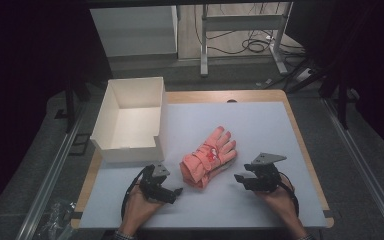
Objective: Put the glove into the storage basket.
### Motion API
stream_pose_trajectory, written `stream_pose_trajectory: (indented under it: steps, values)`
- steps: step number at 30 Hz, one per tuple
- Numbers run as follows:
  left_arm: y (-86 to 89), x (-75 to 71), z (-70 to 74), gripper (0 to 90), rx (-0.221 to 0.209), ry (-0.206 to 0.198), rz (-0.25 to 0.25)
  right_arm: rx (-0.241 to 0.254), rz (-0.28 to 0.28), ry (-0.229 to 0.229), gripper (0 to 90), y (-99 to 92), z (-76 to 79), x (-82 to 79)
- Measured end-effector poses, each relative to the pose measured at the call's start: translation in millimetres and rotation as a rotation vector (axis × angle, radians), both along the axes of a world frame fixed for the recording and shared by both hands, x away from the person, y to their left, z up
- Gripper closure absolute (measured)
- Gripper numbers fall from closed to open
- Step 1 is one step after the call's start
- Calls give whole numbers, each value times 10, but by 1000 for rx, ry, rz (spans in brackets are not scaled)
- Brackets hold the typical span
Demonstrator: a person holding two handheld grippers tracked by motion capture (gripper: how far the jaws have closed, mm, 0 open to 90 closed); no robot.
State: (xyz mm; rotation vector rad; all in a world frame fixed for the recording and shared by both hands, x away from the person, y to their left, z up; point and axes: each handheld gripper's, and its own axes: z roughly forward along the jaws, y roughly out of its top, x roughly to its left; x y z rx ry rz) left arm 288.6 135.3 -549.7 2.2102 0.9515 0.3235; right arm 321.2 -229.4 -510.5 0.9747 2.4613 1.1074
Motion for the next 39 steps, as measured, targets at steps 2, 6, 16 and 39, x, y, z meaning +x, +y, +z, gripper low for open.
stream_pose_trajectory:
  steps: [2, 6, 16, 39]
  values:
    - [0, 0, -1, 19, 0, -1, 0, 0, -12, -3, 379, -43, -4, 3]
    - [-1, 0, 0, 15, -2, 4, 0, -5, -36, -9, 349, -129, -15, 12]
    - [-5, 0, -3, 6, -1, 7, -1, -22, -142, -20, 257, -415, -43, 43]
    - [19, 2, 10, 12, -28, 16, 0, -78, -208, -35, 149, -599, -199, 41]
